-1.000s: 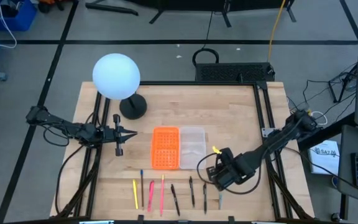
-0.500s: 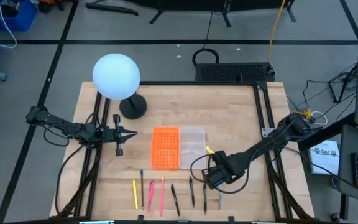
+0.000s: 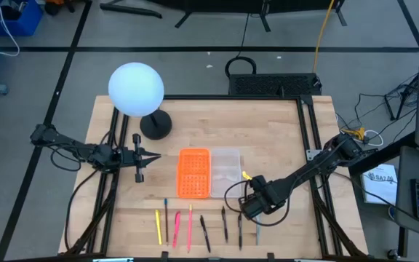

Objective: Pick & place school supplies into a supply box
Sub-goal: Put the black scissors into the orange and white supply box

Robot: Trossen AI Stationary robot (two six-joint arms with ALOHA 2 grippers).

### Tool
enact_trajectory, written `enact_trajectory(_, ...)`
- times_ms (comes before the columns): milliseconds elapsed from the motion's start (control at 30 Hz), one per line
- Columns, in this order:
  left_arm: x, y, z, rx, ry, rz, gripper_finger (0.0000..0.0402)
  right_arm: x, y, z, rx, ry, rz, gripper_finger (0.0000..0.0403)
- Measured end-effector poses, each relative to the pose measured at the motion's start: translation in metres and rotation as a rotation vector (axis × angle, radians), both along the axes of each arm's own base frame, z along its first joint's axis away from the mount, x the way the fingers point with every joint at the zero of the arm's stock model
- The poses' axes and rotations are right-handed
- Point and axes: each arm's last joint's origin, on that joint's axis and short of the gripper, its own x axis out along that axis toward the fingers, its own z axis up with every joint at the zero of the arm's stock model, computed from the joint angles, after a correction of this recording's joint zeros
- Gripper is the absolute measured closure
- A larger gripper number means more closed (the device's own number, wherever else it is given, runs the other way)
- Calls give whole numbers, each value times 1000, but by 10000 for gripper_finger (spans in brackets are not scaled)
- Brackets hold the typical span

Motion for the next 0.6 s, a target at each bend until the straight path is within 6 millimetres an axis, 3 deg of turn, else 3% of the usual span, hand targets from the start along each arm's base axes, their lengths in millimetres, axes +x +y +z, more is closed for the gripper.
enact_trajectory(167, 0, 0, 0, -1, 0, 0, 371, 0, -5, -17, 24, -42, -5, 264)
enact_trajectory(600, 0, 0, 0, -3, 1, 0, 371, -5, -18, -35, 57, -27, 62, 271)
